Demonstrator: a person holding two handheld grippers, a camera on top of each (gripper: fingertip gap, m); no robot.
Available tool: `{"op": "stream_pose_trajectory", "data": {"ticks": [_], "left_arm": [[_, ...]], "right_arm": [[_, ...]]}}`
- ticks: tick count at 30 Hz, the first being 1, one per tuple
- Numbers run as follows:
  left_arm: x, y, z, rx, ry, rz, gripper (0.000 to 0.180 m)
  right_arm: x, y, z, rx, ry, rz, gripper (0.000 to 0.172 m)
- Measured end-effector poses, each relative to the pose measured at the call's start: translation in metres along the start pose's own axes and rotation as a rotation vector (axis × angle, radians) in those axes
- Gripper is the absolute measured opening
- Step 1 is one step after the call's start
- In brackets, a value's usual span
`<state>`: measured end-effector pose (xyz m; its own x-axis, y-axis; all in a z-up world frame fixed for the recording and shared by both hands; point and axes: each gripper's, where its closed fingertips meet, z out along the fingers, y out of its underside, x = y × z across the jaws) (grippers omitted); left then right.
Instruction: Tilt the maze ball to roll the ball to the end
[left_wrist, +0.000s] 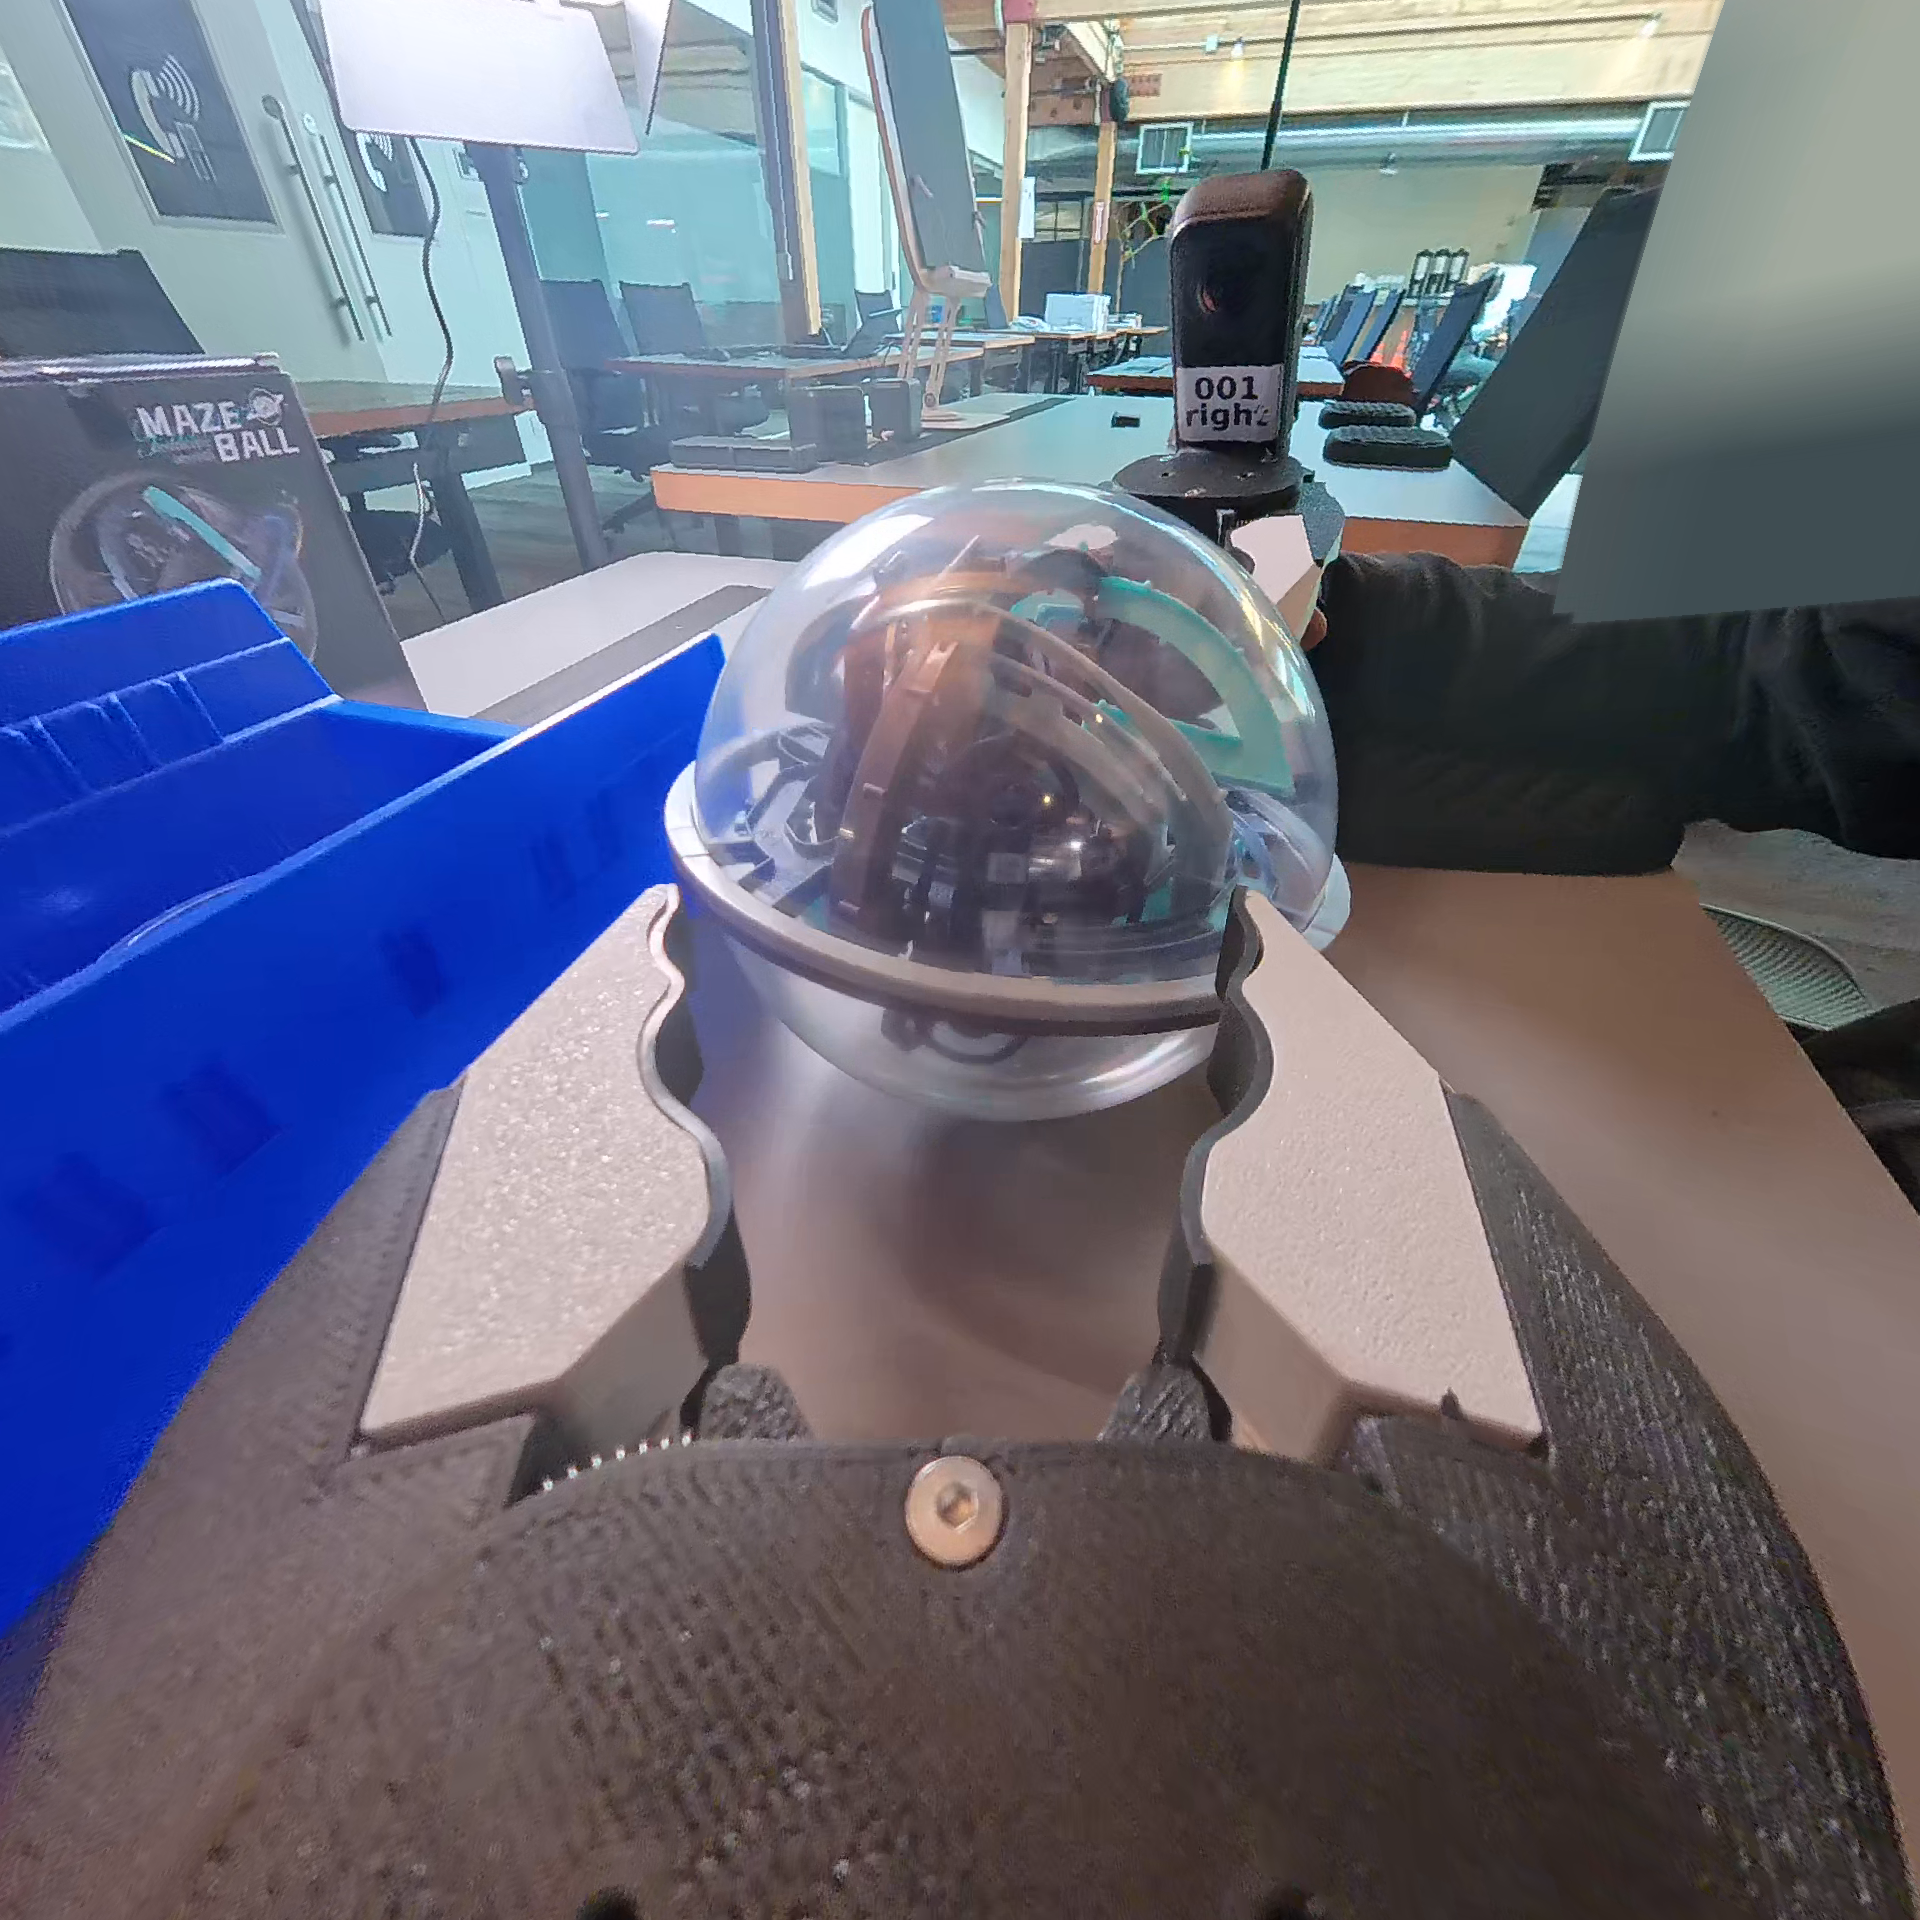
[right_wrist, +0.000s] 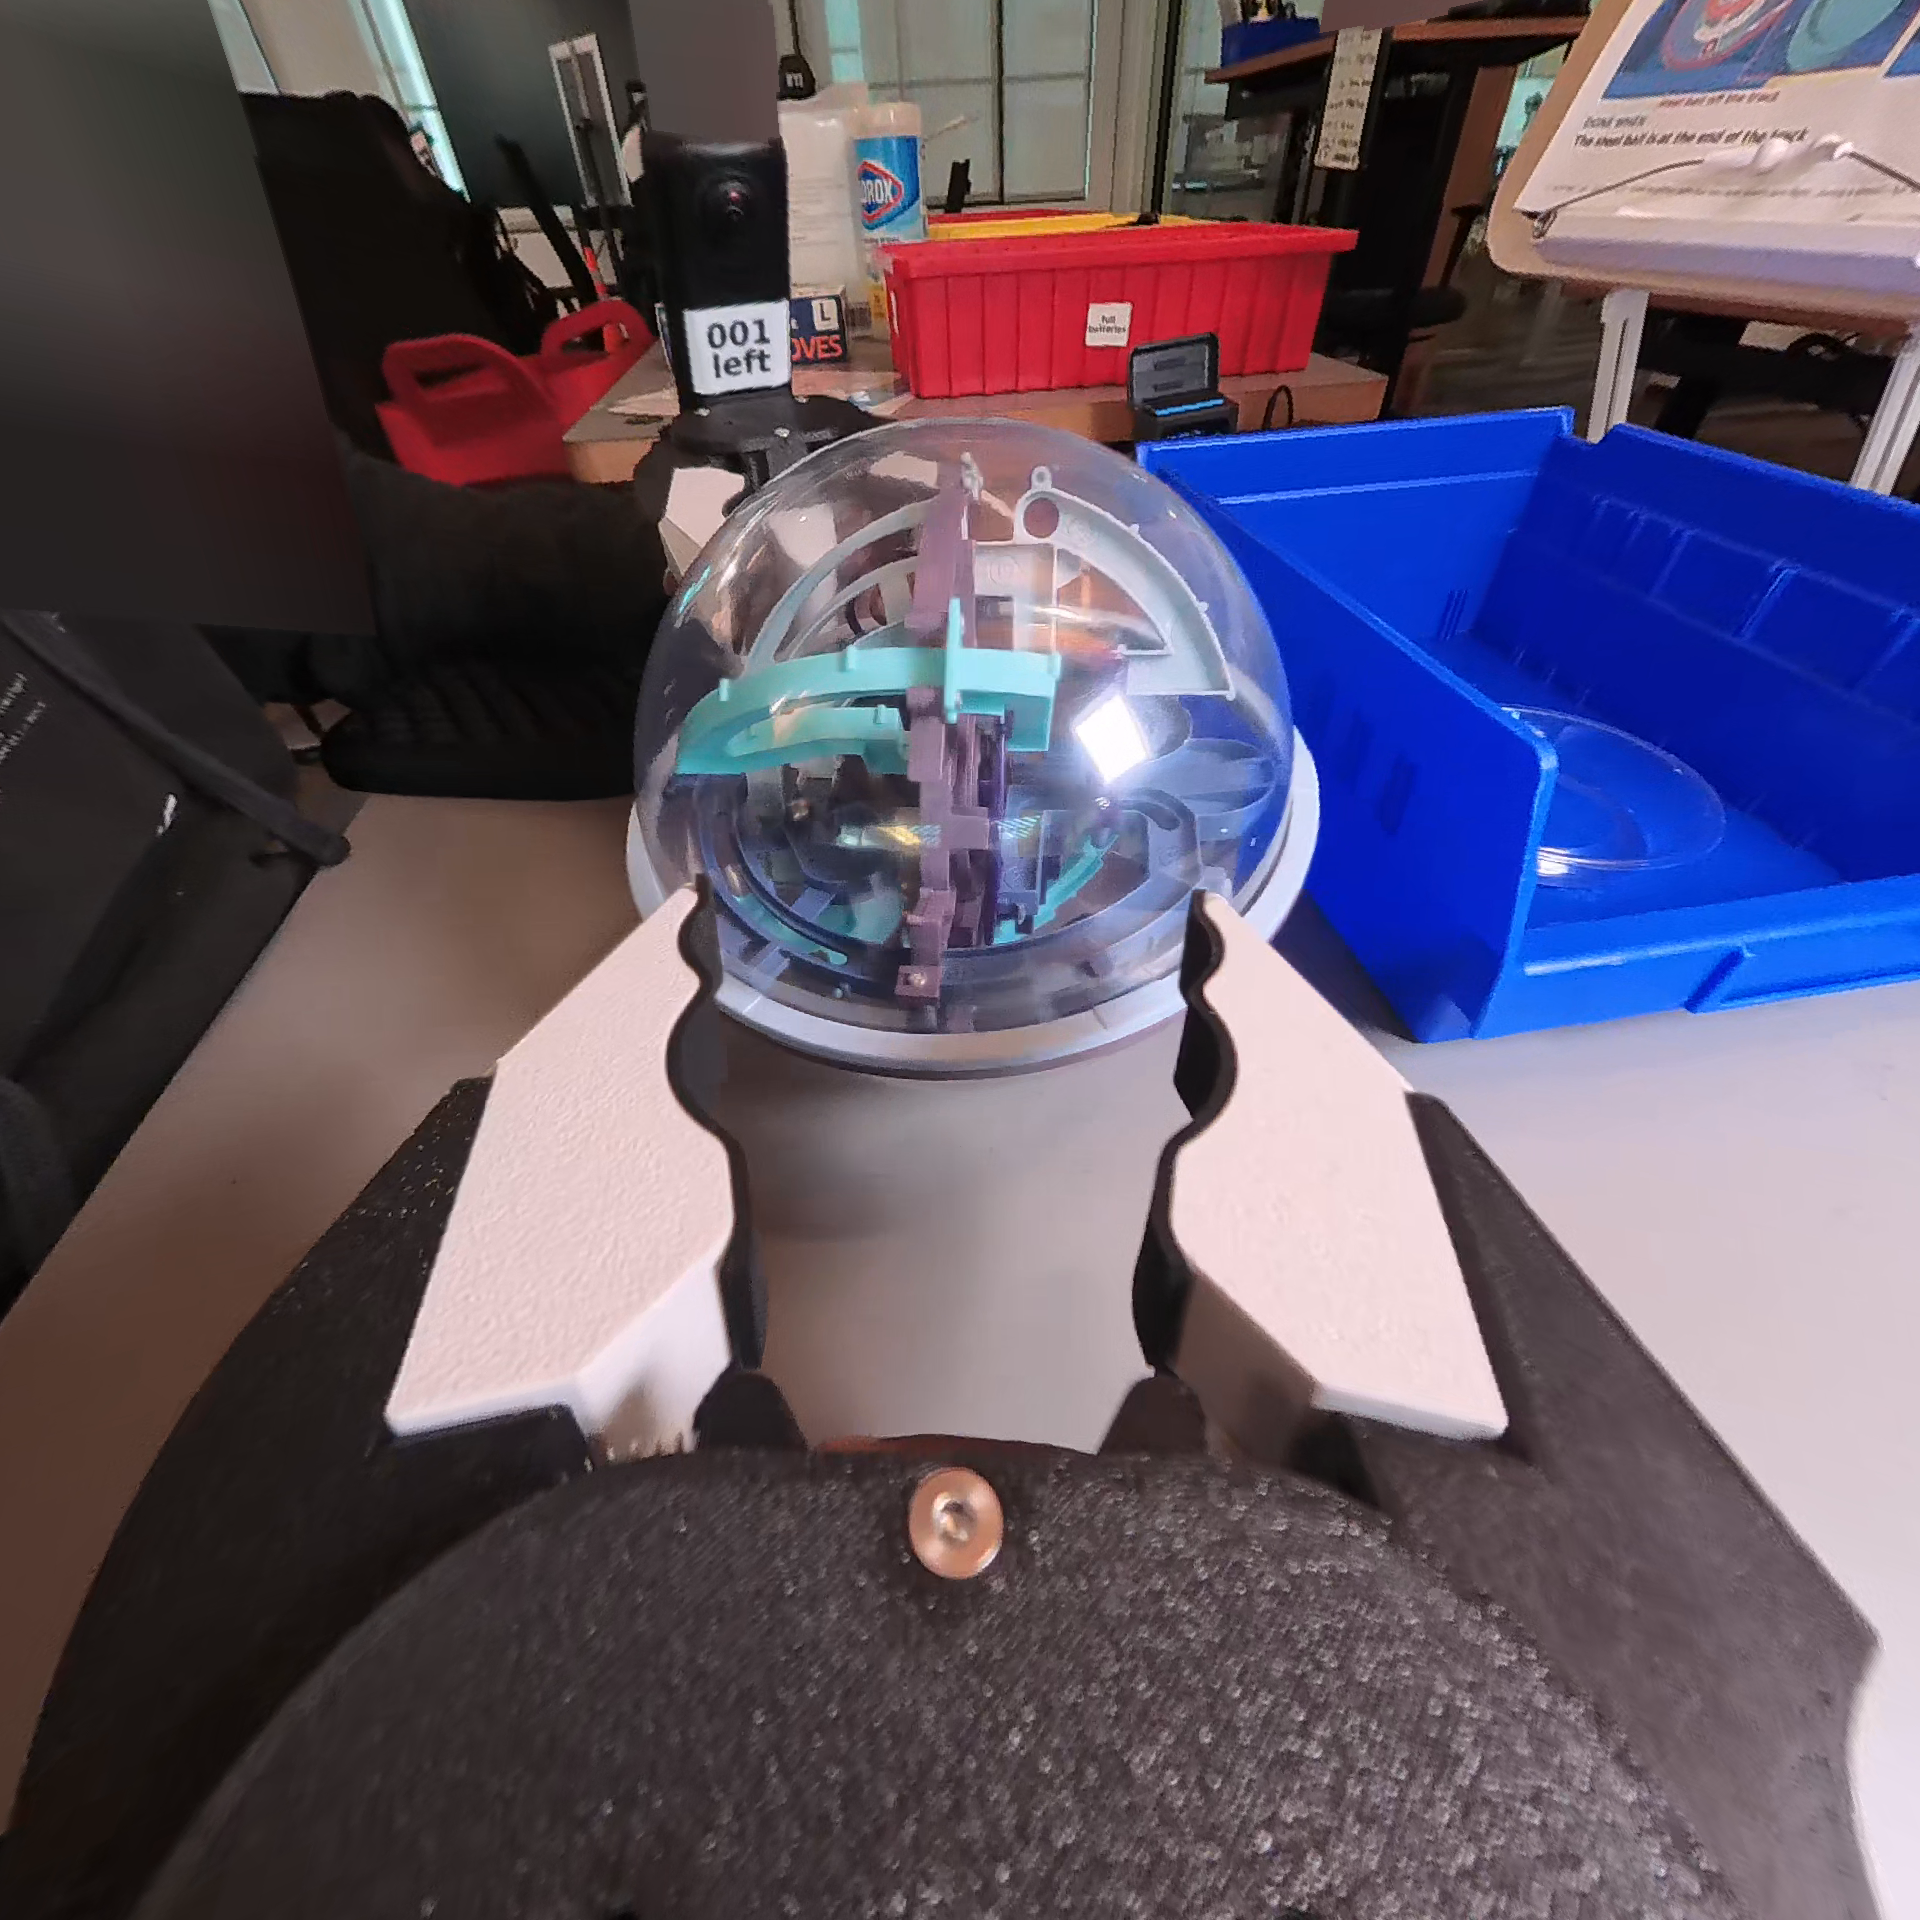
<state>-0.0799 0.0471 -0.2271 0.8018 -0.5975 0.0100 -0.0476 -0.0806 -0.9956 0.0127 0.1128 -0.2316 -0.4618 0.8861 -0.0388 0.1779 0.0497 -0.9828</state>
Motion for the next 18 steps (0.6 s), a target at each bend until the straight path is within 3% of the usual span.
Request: {"op": "stream_pose_trajectory", "data": {"ticks": [3,5,13,18], "left_arm": [[0.000,0.001,-0.001,0.001,0.004,-0.010,0.098],[-0.002,0.001,-0.002,0.007,0.000,-0.019,0.097],[-0.012,0.001,-0.005,0.024,-0.028,-0.055,0.089],[-0.008,-0.017,-0.008,0.073,-0.040,-0.057,0.088]], "right_arm": [[0.001,-0.002,-0.002,0.010,0.009,-0.012,0.082],[0.005,-0.001,-0.001,0.004,0.033,-0.017,0.090],[0.005,-0.001,0.006,-0.009,0.070,-0.043,0.090],[0.007,0.002,0.010,-0.029,0.098,-0.056,0.088]]}}
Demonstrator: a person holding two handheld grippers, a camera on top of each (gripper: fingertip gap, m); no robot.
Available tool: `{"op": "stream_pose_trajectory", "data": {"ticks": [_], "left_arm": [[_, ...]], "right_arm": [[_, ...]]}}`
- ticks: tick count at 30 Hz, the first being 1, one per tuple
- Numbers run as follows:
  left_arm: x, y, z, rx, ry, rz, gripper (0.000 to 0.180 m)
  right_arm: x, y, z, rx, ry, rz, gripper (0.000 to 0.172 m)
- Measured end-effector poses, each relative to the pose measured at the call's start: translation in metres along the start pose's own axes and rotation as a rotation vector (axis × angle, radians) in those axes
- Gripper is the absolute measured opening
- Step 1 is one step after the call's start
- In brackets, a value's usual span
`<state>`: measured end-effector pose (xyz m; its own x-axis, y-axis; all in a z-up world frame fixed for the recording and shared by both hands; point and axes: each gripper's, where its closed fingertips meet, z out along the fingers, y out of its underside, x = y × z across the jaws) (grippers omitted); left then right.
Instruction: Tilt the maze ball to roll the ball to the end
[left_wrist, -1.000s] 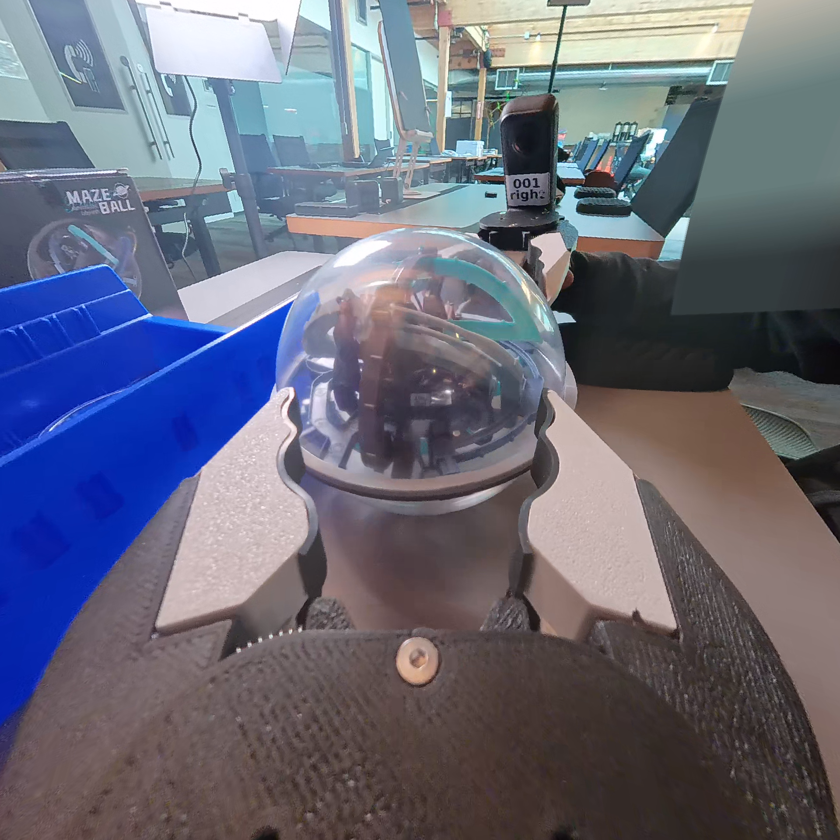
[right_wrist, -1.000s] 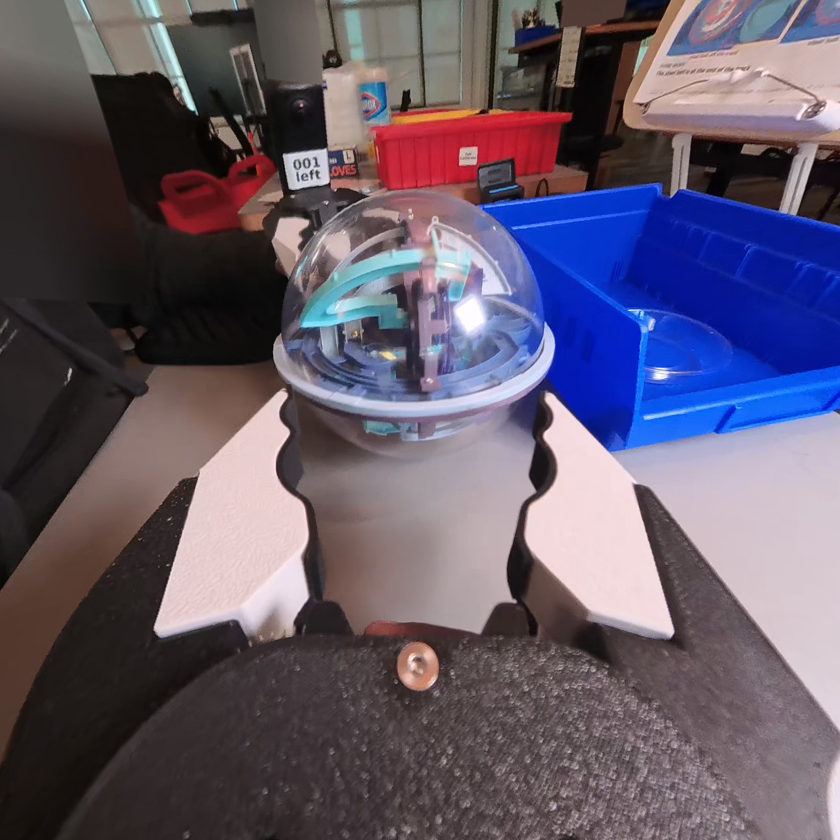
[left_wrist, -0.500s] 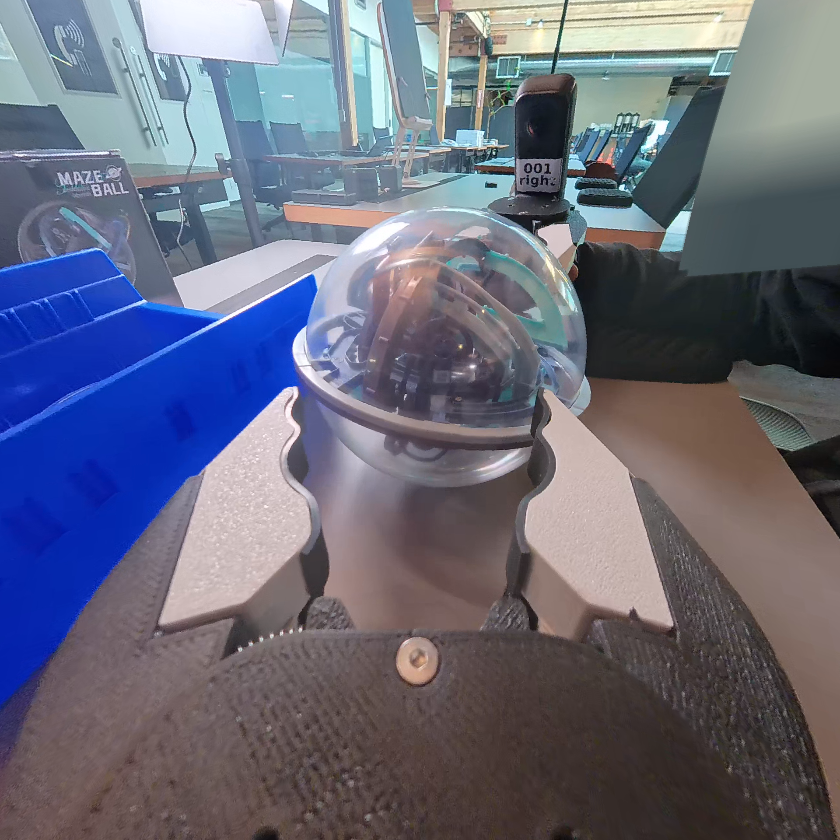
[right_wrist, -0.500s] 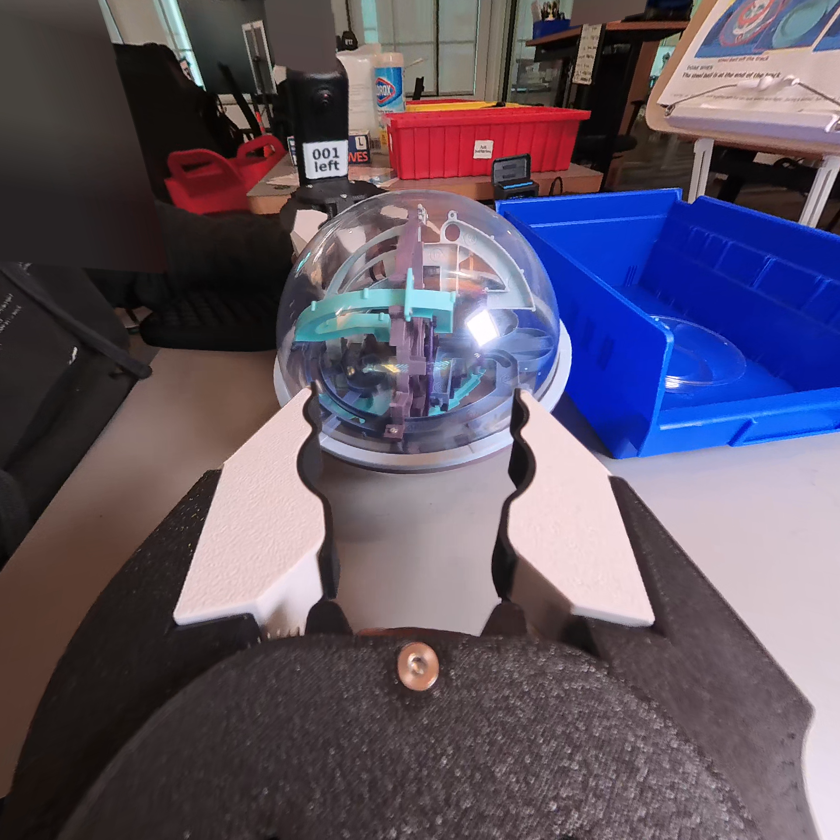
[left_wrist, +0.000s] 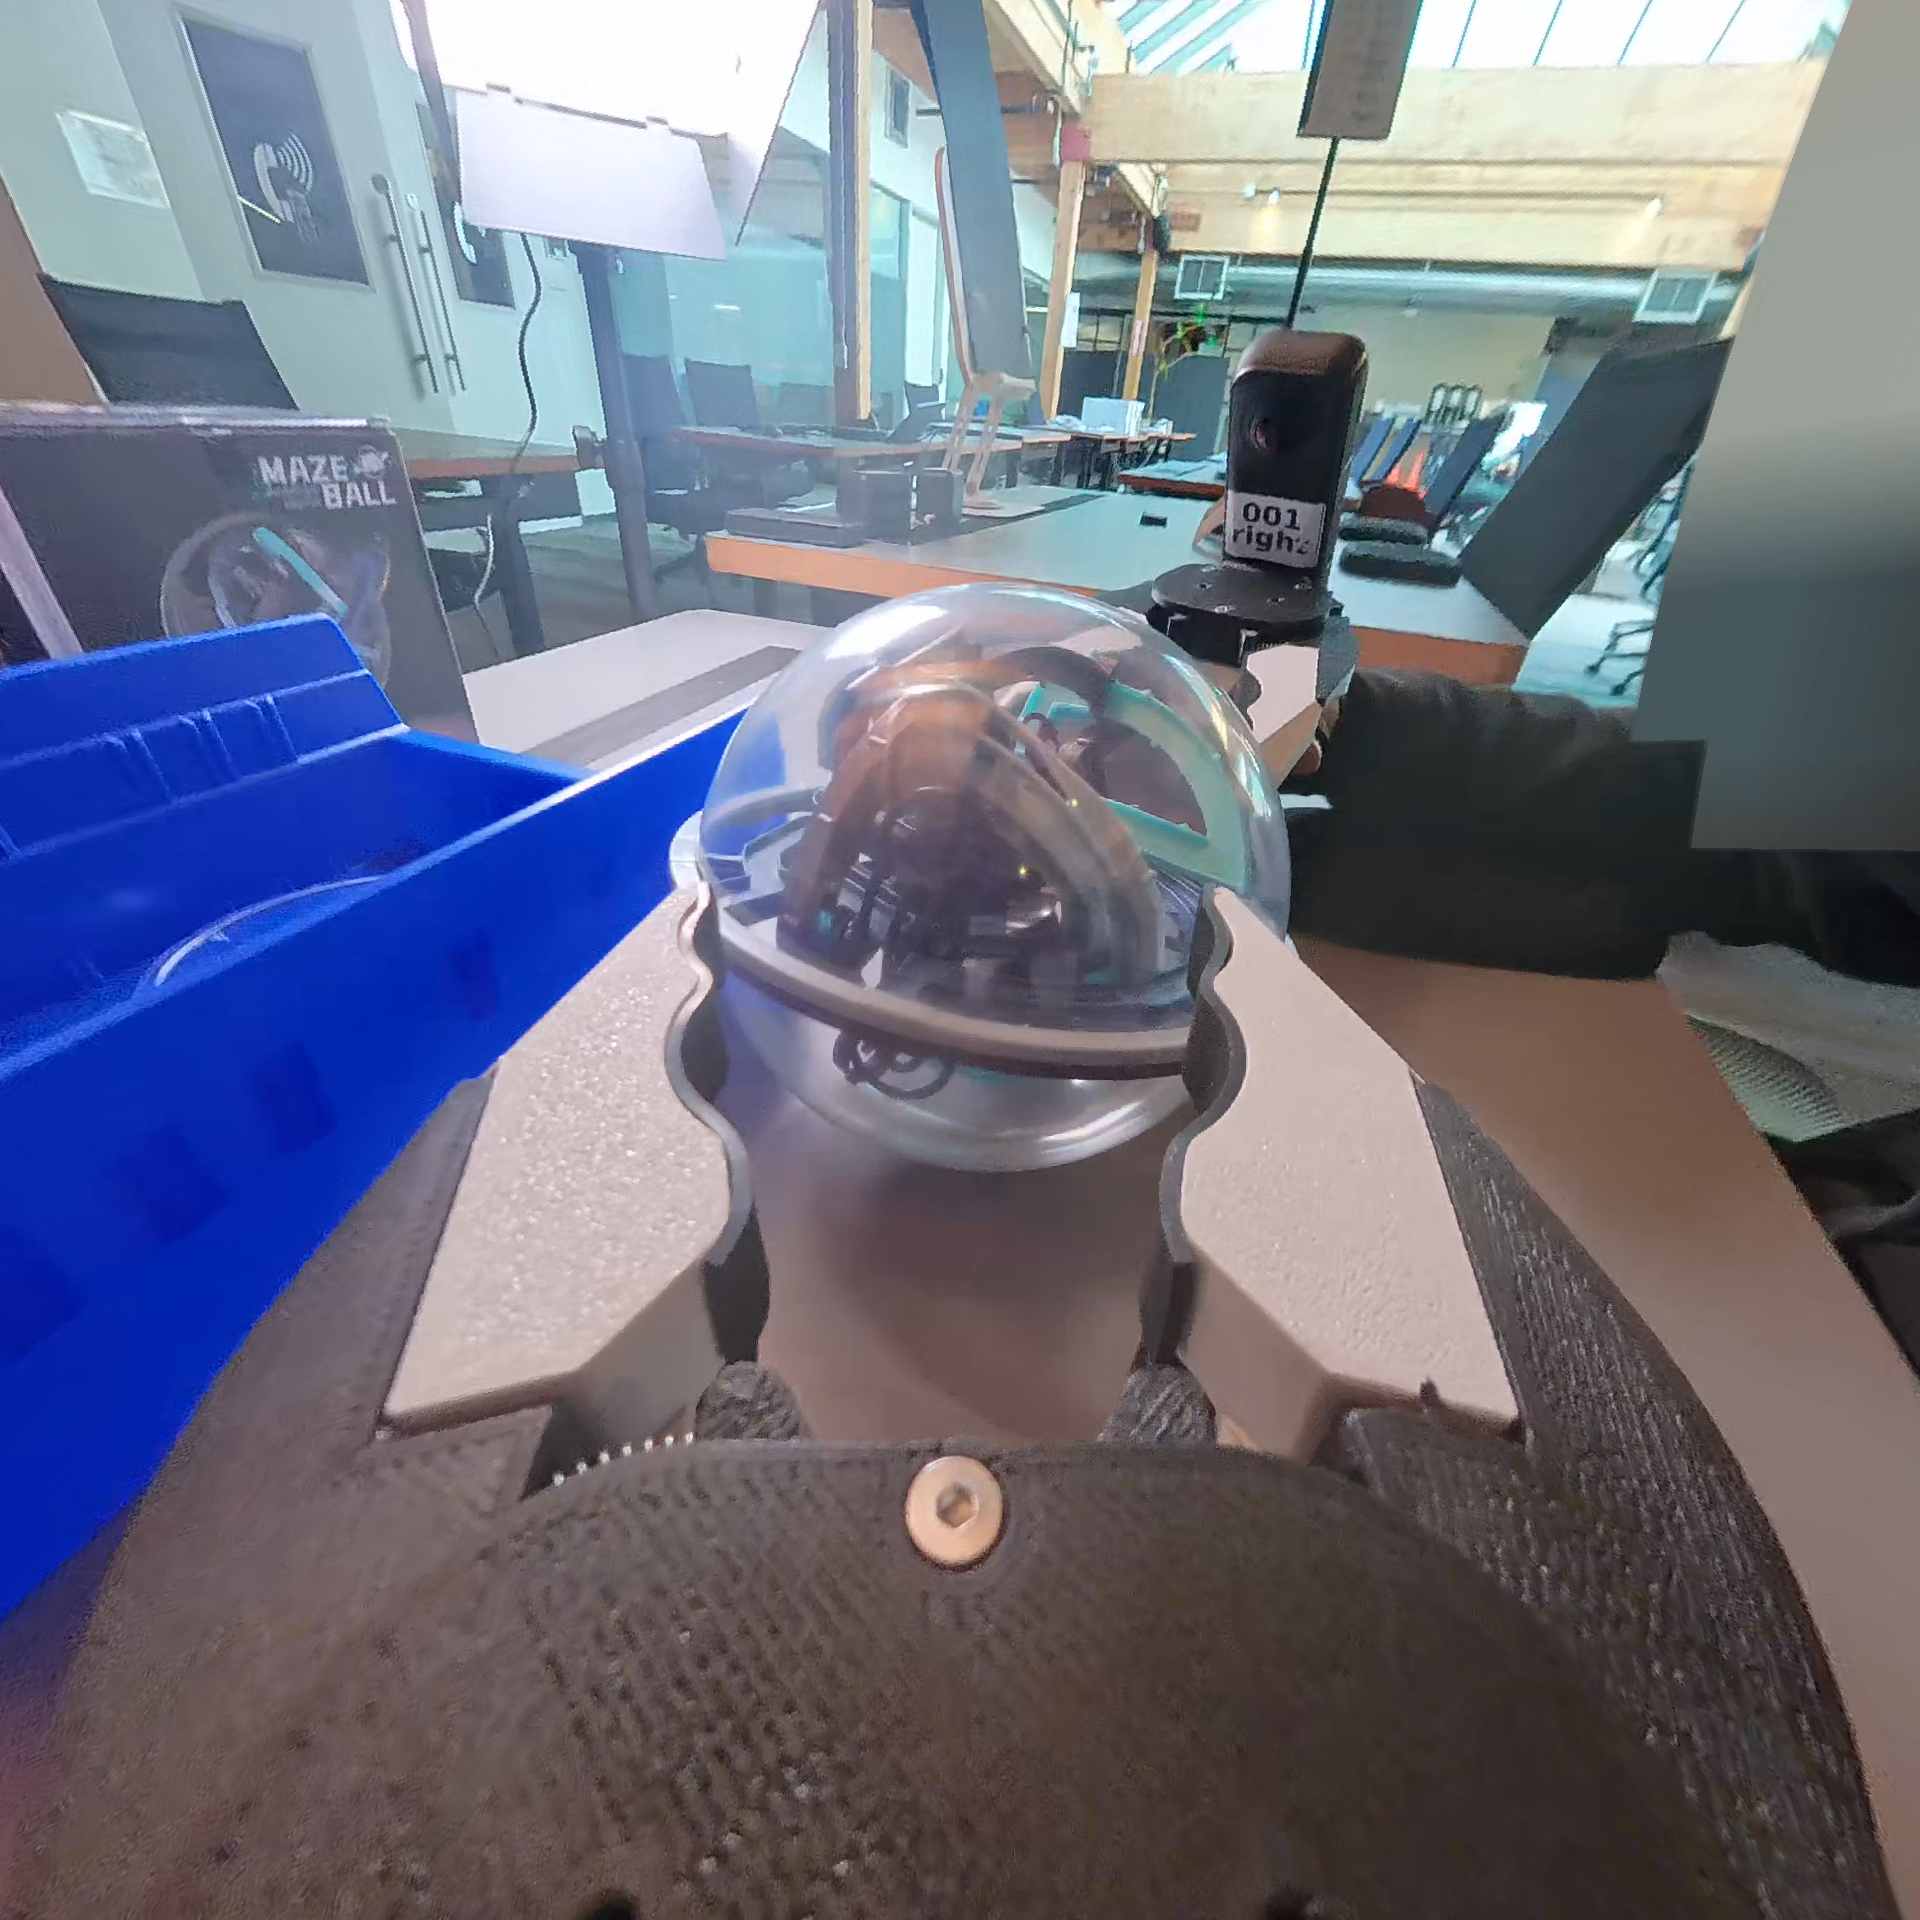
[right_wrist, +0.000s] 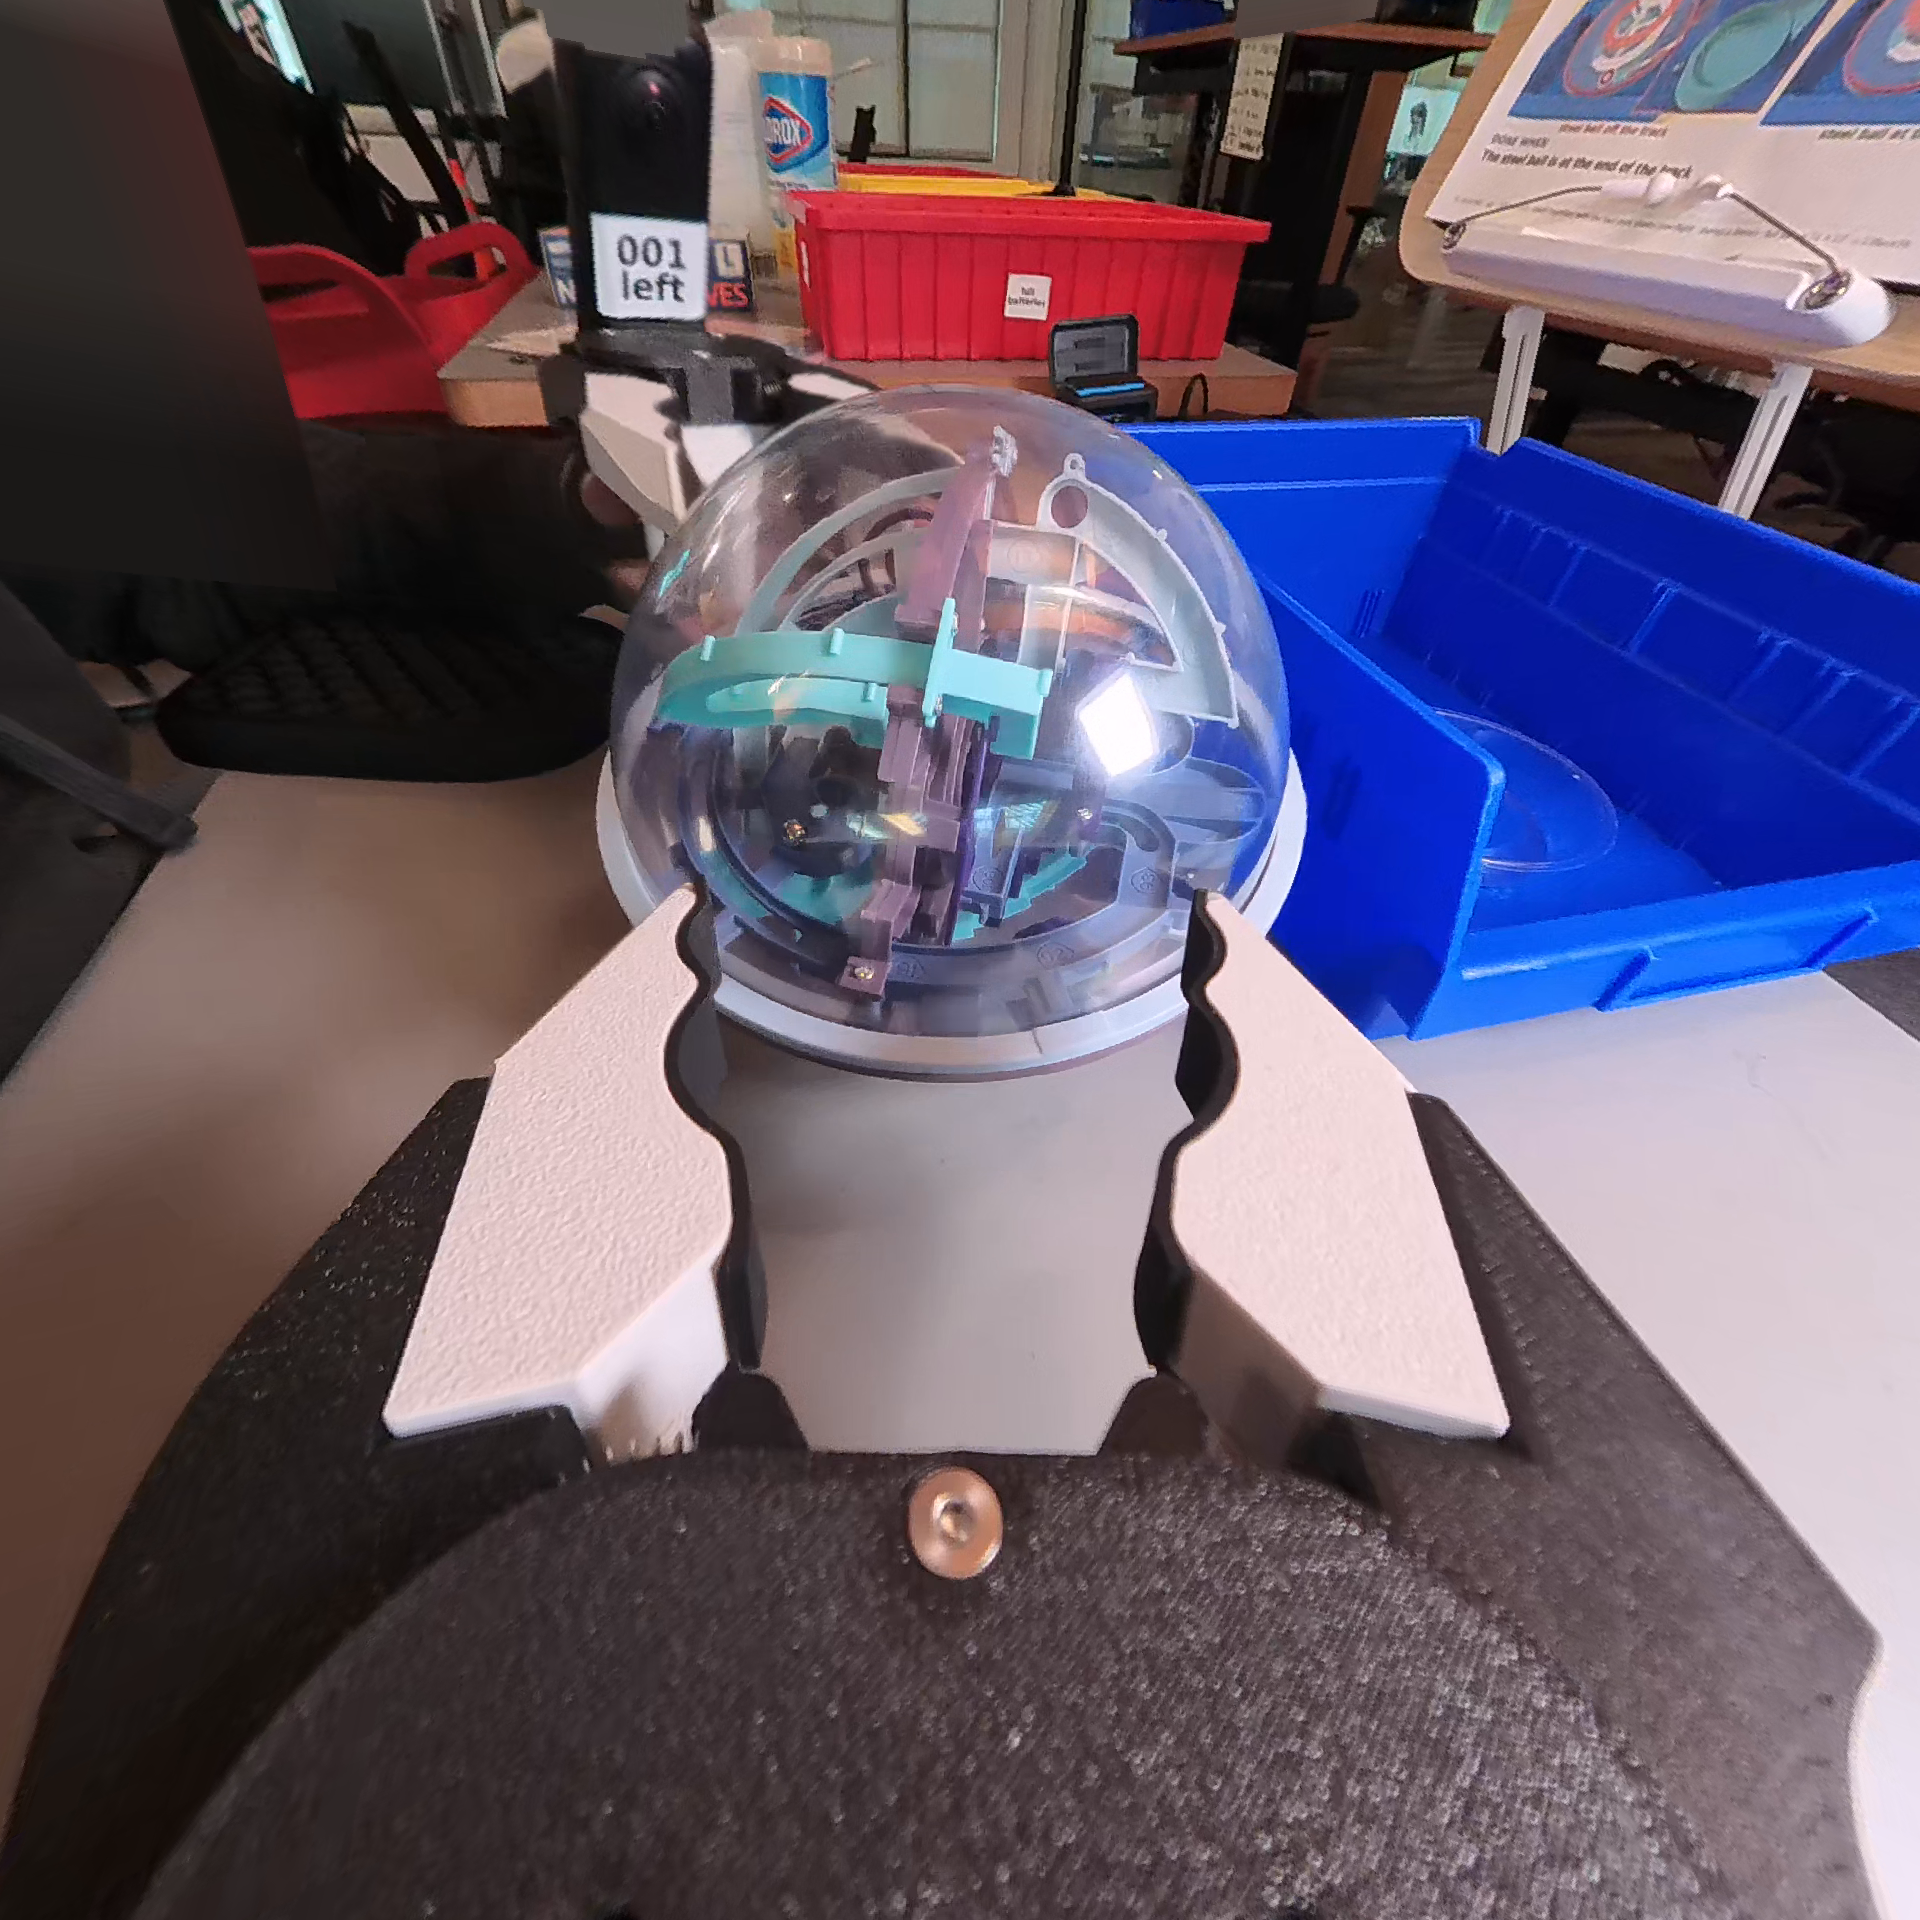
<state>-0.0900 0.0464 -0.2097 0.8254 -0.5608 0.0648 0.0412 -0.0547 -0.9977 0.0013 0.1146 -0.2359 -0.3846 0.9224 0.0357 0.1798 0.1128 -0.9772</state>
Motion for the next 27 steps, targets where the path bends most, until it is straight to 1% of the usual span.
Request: {"op": "stream_pose_trajectory", "data": {"ticks": [4,7,10,15,27], "left_arm": [[0.004,0.011,0.009,-0.072,-0.030,0.092,0.103],[0.001,0.014,0.013,-0.079,-0.041,0.065,0.110],[-0.002,0.013,0.013,-0.069,-0.038,0.030,0.108],[-0.002,0.012,0.014,-0.063,-0.039,0.034,0.105],[-0.013,0.009,0.010,-0.026,-0.056,-0.035,0.099]], "right_arm": [[0.001,-0.002,0.003,0.009,0.008,0.007,0.086],[0.001,-0.002,0.003,0.003,0.014,0.013,0.086],[0.003,0.000,0.002,-0.002,0.017,0.020,0.085],[0.004,0.000,0.002,-0.004,0.022,0.024,0.084],[0.005,0.002,0.002,-0.017,0.037,0.013,0.082]]}}
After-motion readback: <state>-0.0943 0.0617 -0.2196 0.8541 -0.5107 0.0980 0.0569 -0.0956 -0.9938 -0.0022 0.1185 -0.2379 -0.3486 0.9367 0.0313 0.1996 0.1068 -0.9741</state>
